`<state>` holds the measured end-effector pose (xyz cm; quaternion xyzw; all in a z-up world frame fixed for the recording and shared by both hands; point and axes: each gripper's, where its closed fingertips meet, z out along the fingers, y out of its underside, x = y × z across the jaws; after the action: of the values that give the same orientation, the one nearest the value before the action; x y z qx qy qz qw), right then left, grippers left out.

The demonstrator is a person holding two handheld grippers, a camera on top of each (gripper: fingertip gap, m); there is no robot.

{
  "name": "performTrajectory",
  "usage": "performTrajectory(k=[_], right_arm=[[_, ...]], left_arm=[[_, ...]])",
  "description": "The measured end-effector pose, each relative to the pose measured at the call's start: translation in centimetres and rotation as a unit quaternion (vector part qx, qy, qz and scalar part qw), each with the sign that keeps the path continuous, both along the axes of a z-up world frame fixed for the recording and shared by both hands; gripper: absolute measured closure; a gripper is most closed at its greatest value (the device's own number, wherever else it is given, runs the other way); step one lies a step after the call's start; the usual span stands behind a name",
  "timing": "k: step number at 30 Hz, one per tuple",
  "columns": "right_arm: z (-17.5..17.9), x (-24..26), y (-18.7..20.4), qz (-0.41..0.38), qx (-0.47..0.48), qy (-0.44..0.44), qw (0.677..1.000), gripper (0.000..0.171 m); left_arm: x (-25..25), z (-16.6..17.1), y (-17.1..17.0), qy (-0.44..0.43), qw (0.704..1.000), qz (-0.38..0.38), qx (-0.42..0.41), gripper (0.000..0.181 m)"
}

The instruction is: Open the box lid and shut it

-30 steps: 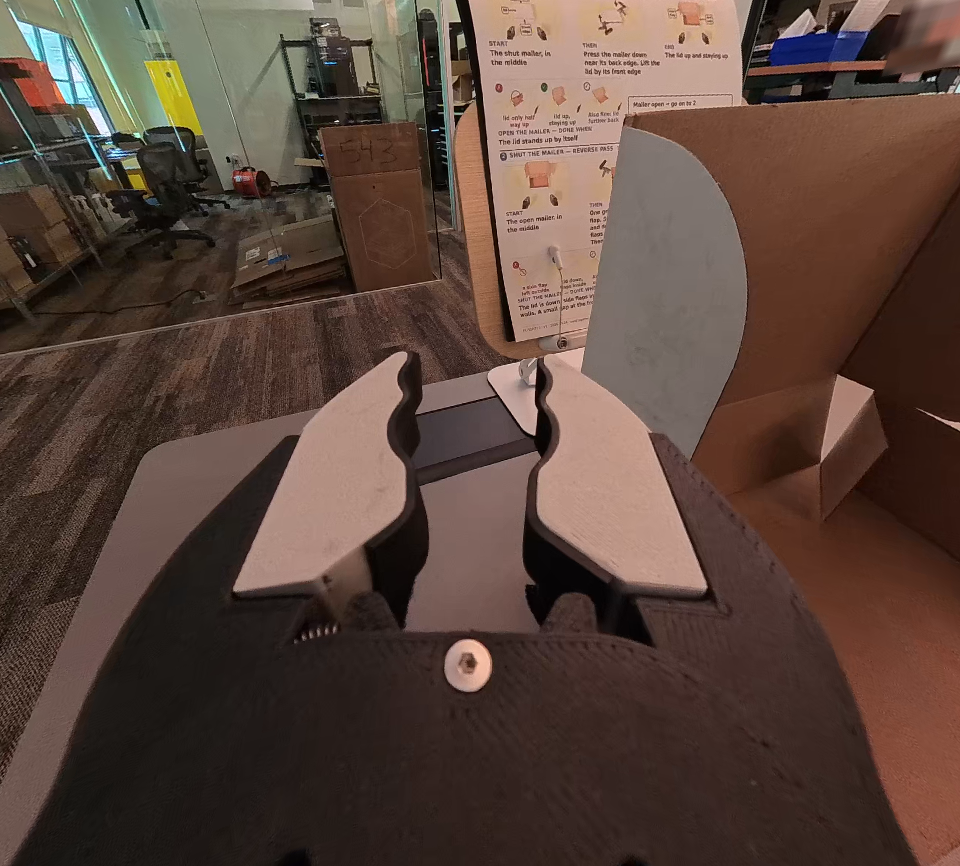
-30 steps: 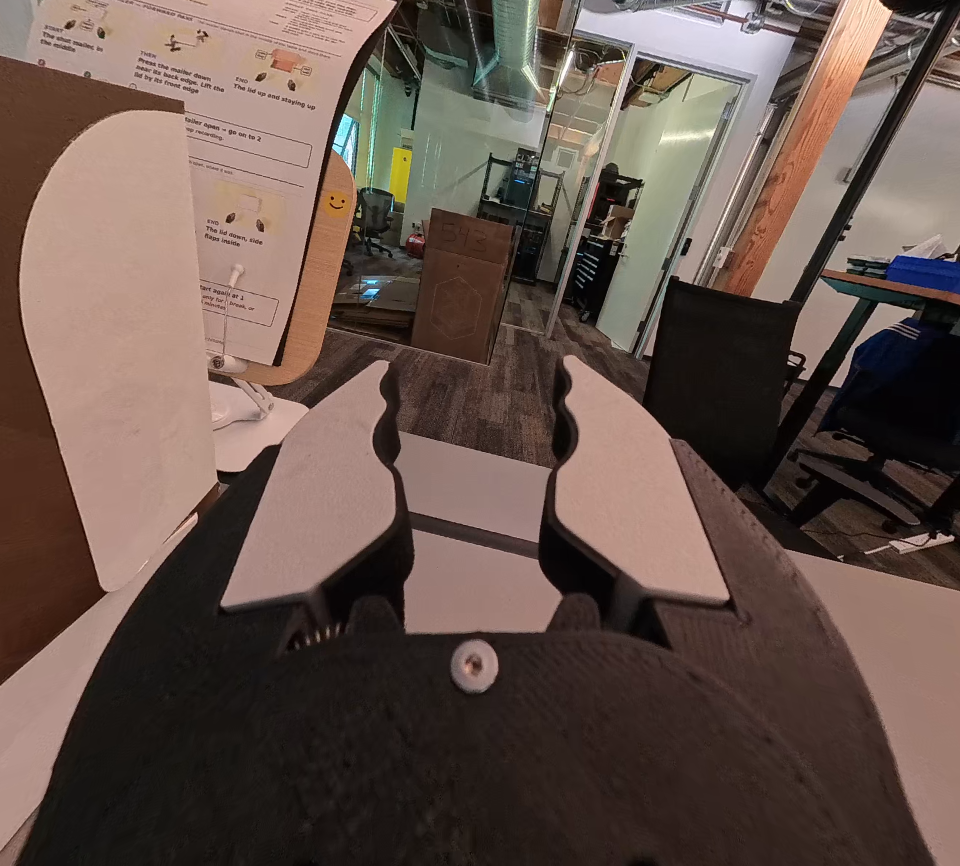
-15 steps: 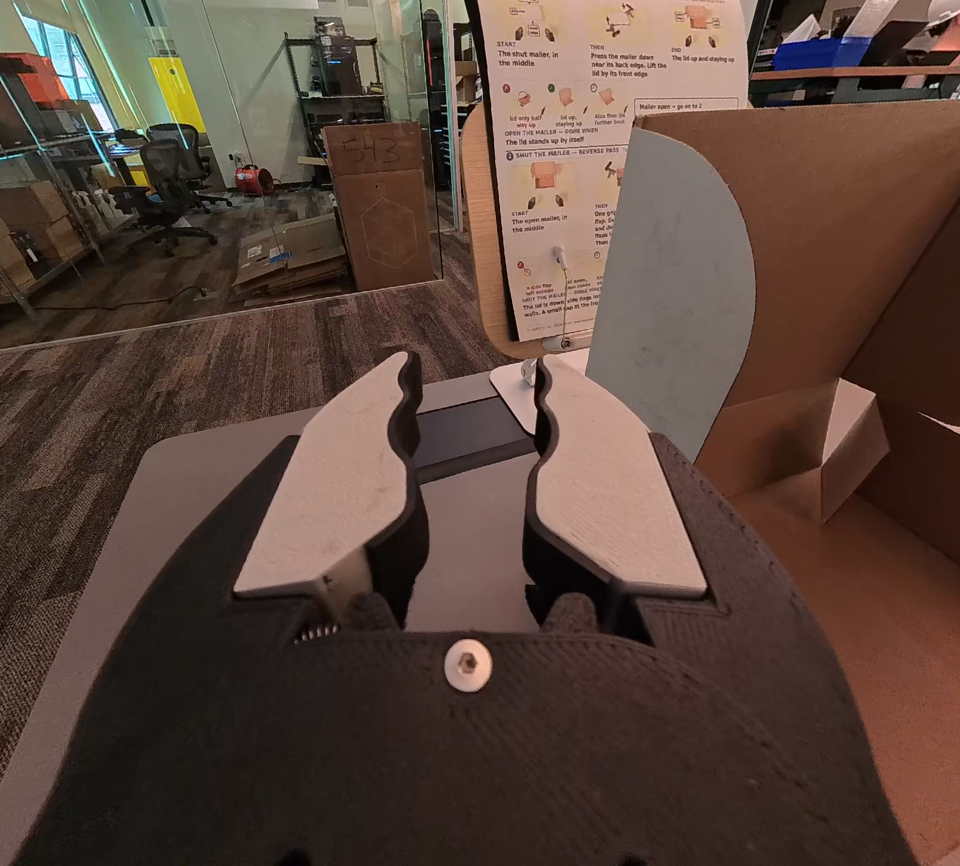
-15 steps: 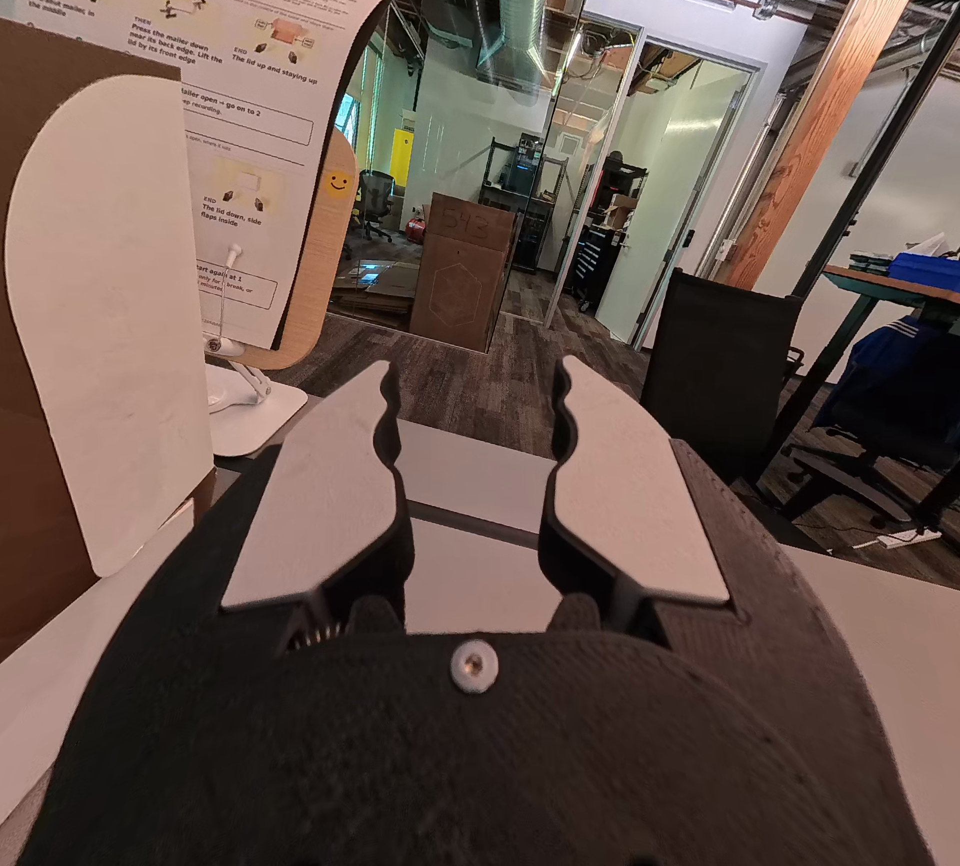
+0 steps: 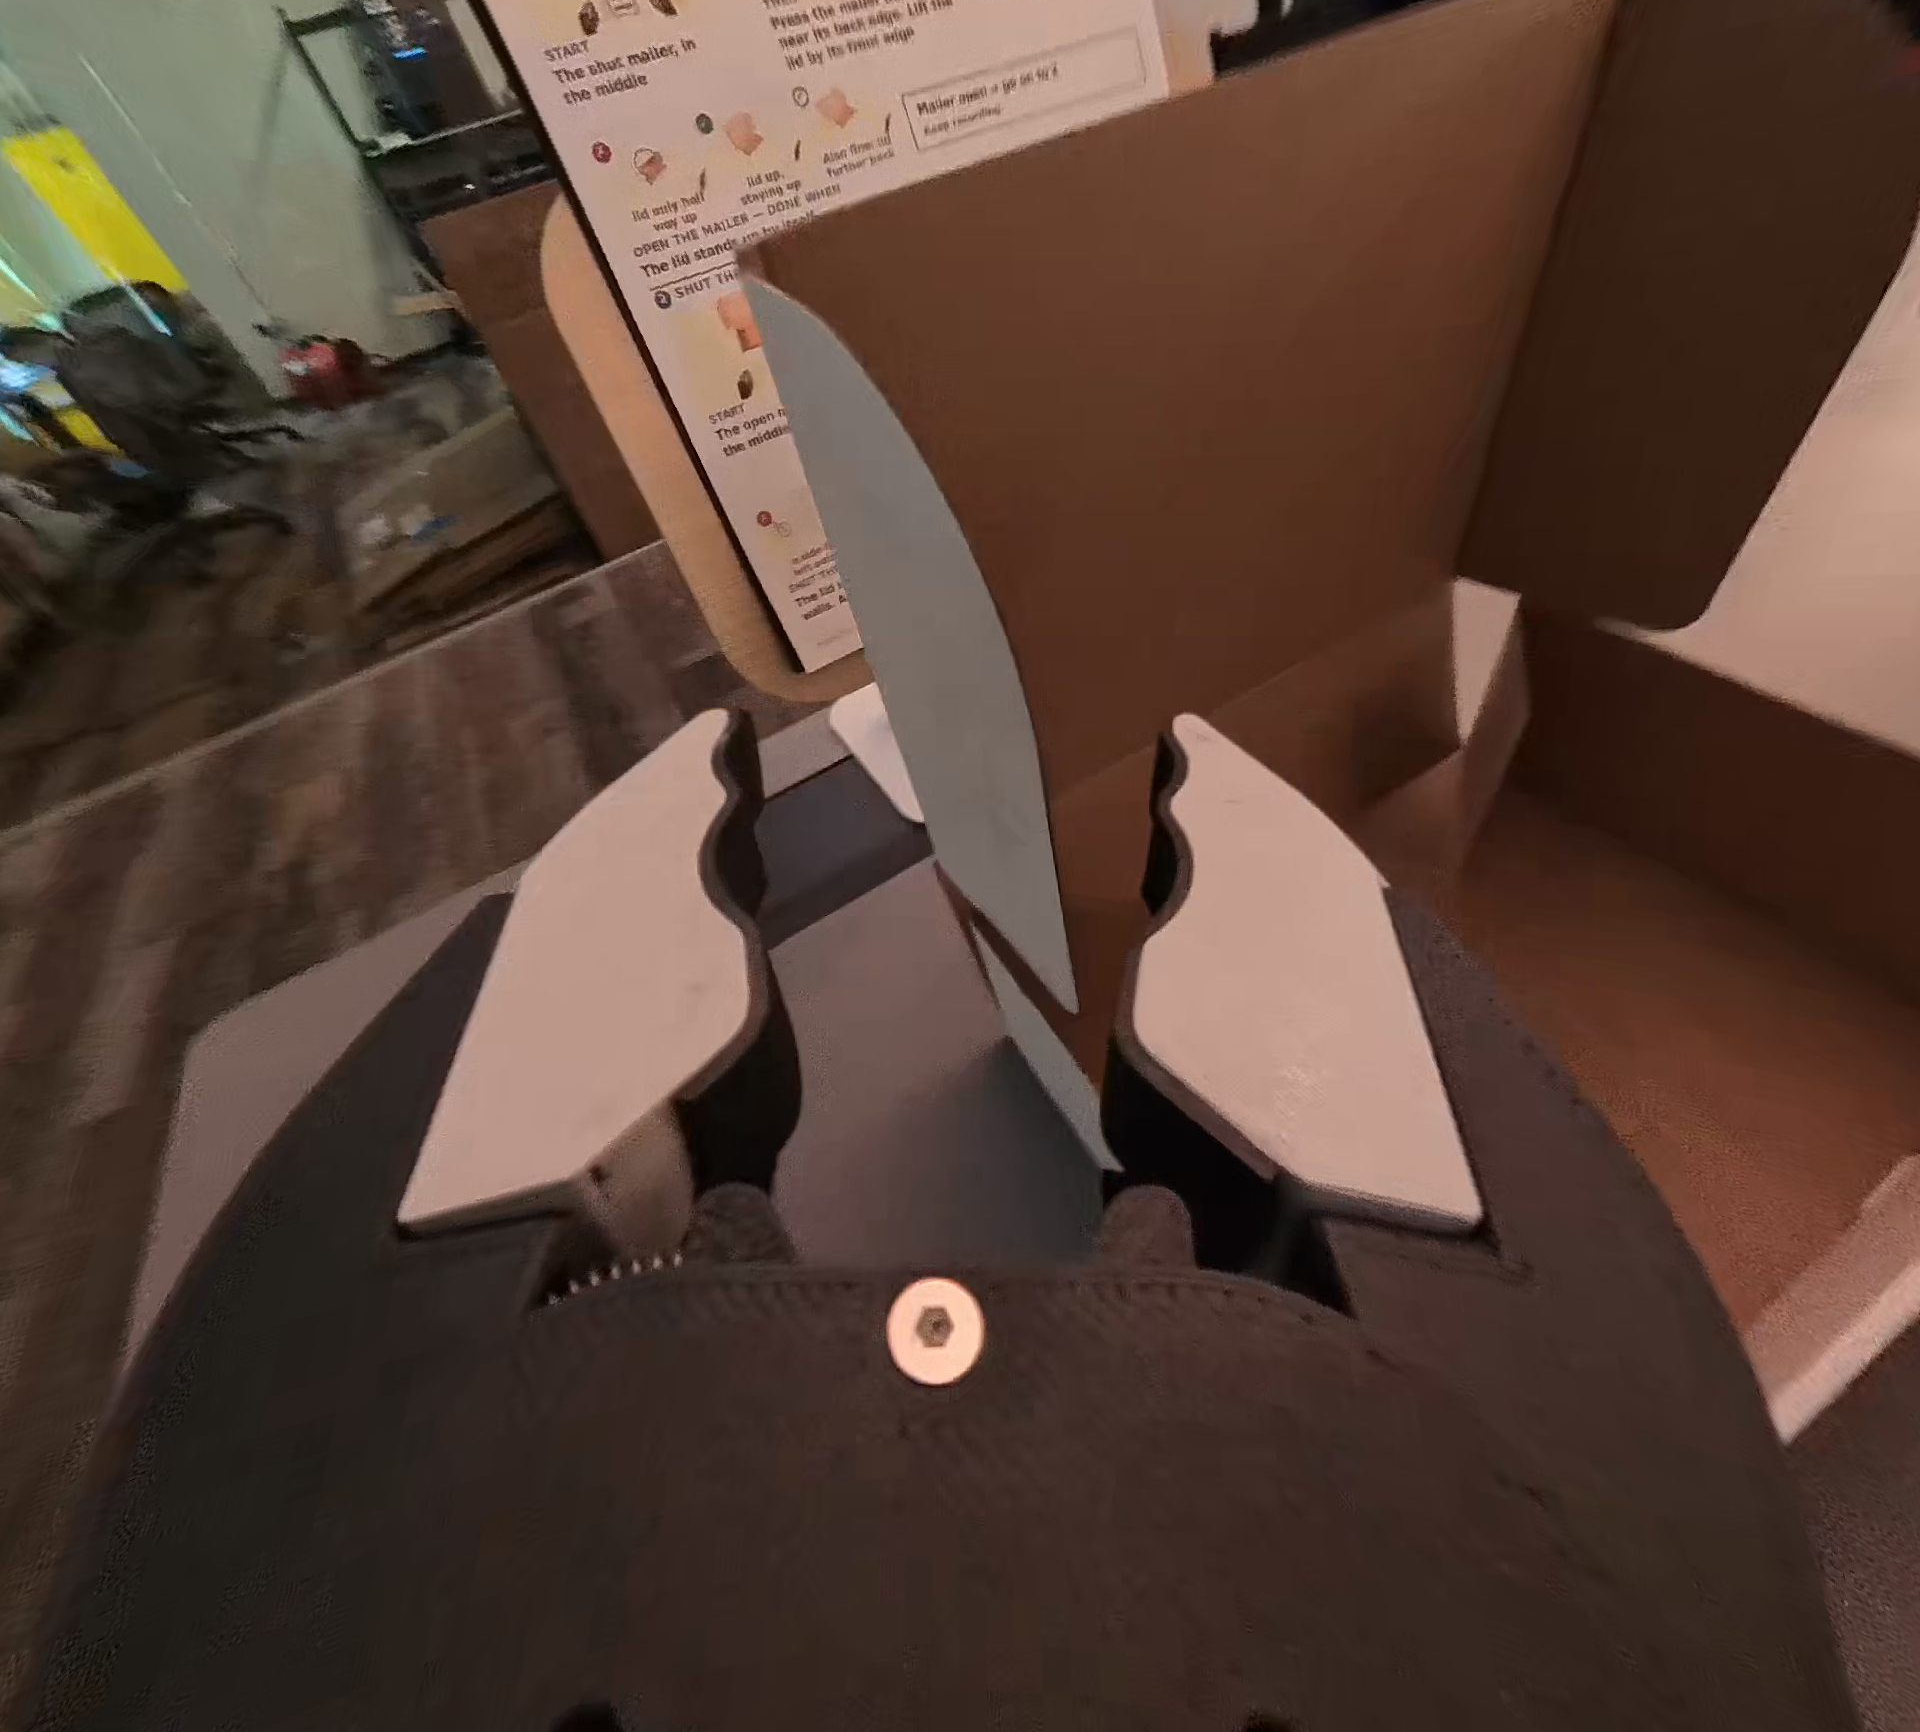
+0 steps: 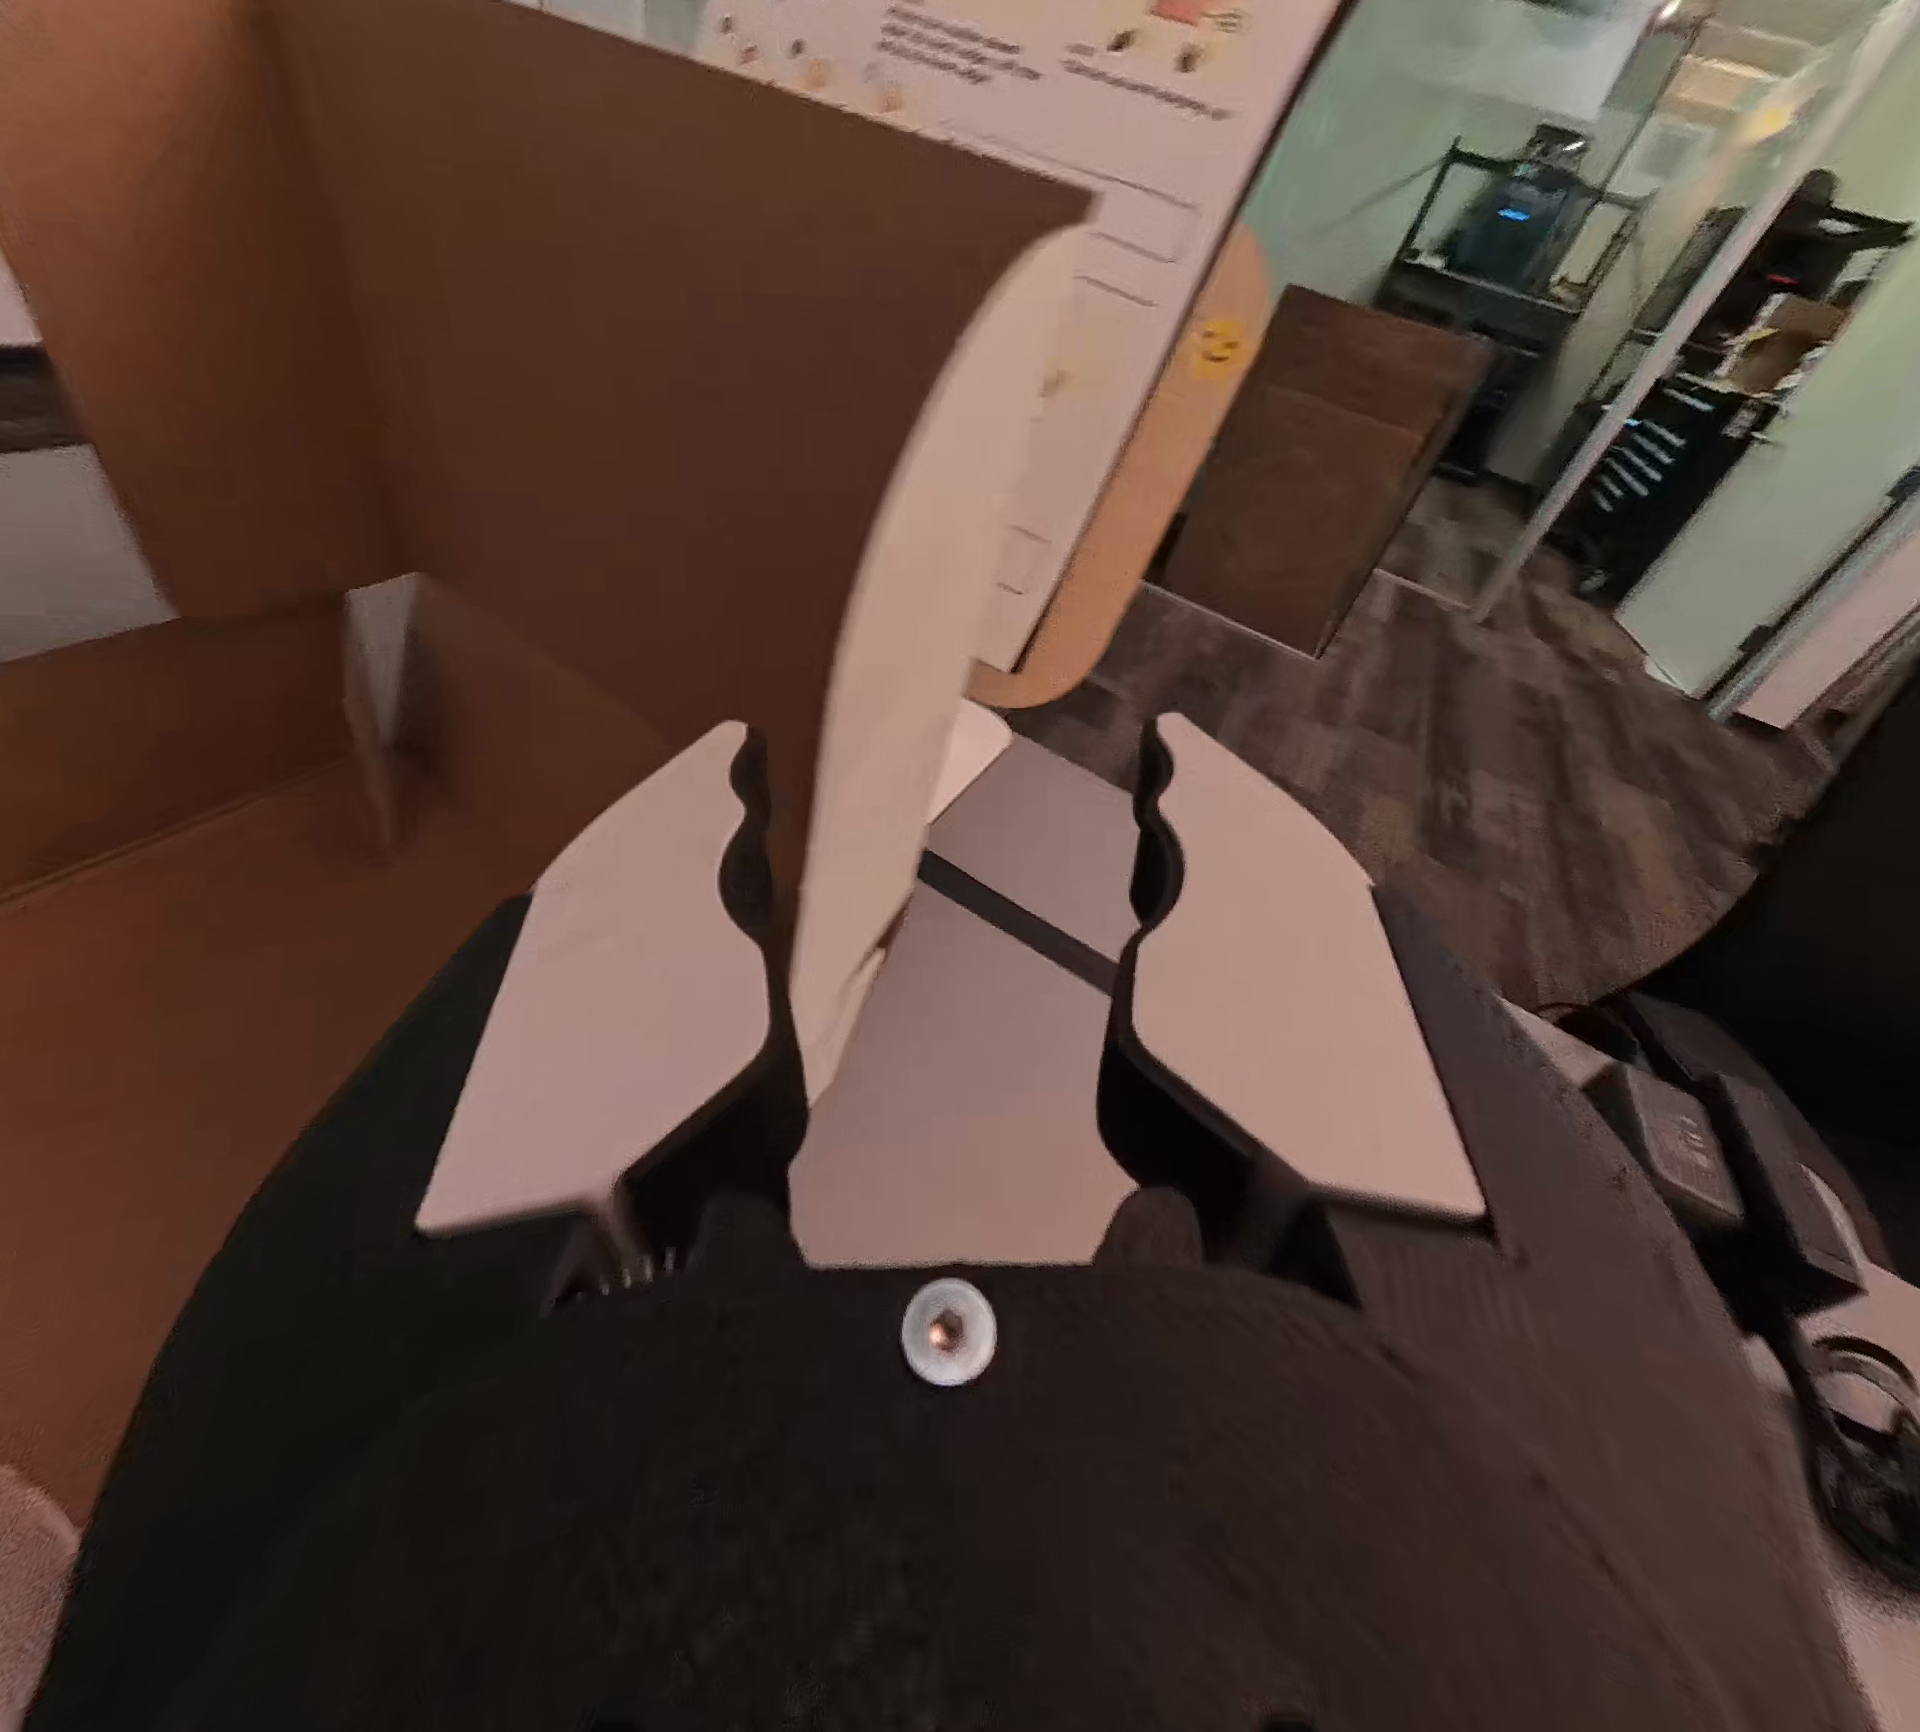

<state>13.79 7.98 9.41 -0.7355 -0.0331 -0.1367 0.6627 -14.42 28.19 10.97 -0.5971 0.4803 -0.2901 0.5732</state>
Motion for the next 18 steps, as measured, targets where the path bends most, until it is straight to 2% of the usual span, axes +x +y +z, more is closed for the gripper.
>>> performTrajectory(k=[2, 6, 11, 14, 16, 18], right_arm=[[-0.5, -1.7, 1.1, 0.008, -0.019, 0.002, 1.0, 0.1], [-2.2, -2.3, 2.6, -0.009, -0.043, 0.026, 0.999, 0.102], [-3.4, -2.0, 3.2, -0.036, -0.073, 0.012, 0.997, 0.104], [-1.5, -1.6, 2.4, -0.078, -0.042, -0.039, 0.995, 0.104], [1.3, -2.3, 1.4, -0.111, 0.005, -0.117, 0.987, 0.11], [3.5, -6.1, 1.2, -0.075, 0.055, -0.188, 0.978, 0.122]], left_arm=[[0.9, -0.7, -0.7, 0.018, 1.0, -0.009, 0.004, 0.109], [3.3, -3.1, -1.8, 0.033, 0.995, -0.045, -0.077, 0.105], [4.7, -4.9, -0.5, 0.049, 0.997, 0.014, -0.065, 0.117], [5.2, -5.2, 0.0, 0.036, 0.996, 0.032, -0.07, 0.125], [5.3, -5.8, 0.4, 0.041, 0.995, 0.044, -0.076, 0.129], [5.3, -6.4, 0.8, 0.051, 0.994, 0.054, -0.08, 0.131]])
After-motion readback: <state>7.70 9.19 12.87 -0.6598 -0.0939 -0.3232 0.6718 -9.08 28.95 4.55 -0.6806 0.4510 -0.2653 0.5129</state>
